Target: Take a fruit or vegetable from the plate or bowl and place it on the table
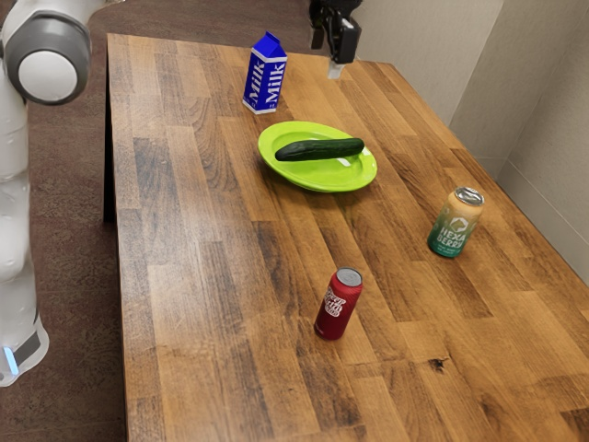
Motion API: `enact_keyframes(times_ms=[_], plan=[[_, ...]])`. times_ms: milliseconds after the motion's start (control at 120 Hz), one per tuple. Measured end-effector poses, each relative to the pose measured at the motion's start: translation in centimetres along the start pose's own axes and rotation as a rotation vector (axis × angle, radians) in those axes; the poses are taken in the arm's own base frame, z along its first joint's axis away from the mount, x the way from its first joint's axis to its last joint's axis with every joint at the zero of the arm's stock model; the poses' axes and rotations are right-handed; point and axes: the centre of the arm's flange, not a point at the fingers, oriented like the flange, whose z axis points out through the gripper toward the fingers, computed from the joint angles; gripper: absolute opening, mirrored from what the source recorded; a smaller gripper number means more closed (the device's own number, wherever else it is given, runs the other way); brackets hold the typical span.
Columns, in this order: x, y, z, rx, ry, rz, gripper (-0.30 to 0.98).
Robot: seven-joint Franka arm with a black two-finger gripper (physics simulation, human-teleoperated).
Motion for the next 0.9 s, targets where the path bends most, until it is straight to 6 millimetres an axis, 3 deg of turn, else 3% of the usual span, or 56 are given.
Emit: enact_keyframes(times_ms=[125,225,358,475,625,783,900], plan=[[-0.2,2.5,0.1,-0.004,-0.020,0.044,0.69],[0.3,2.2,3.6,-0.023,-0.110,0.034,0.69],[0.0,-1.0,6.1,-0.022,-0.180,-0.040,0.69],[-1.0,-2.9,11.8,-0.013,-0.250,-0.063,0.69],[1.7,-5.6,17.8,-0.065,-0.247,-0.040,0.69],[2.9,-11.4,20.7,-0.117,-0.207,-0.079,0.69],[5.7,-16.7,22.6,-0.190,-0.140,-0.073,0.69]])
